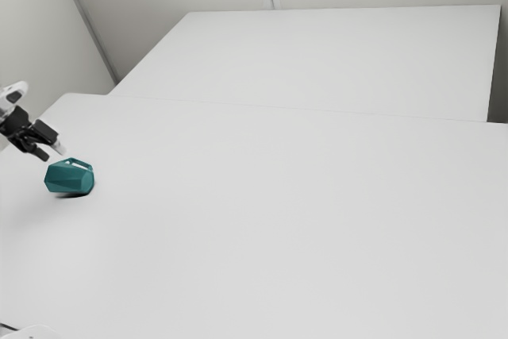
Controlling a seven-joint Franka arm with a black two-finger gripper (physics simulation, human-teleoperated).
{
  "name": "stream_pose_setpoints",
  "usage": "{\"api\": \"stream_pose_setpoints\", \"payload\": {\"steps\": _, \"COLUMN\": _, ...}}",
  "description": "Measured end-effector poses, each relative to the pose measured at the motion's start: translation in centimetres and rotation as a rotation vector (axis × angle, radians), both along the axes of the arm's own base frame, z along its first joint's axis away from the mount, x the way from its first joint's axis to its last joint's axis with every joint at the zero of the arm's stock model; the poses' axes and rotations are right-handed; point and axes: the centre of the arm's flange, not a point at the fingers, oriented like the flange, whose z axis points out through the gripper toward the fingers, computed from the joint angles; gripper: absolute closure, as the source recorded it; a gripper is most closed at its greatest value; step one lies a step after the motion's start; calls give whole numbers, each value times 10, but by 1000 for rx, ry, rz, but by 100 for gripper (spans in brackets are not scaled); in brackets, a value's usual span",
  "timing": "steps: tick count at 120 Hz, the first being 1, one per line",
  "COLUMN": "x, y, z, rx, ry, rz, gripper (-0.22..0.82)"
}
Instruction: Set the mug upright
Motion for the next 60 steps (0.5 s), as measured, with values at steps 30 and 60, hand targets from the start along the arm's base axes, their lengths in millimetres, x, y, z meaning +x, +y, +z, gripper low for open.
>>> {"api": "stream_pose_setpoints", "payload": {"steps": 30, "x": 2, "y": 44, "z": -31, "rx": -56, "ry": -12, "rz": -14, "gripper": 0}}
{"api": "stream_pose_setpoints", "payload": {"steps": 60, "x": 7, "y": 72, "z": -51, "rx": -106, "ry": -70, "rz": 0, "gripper": 0}}
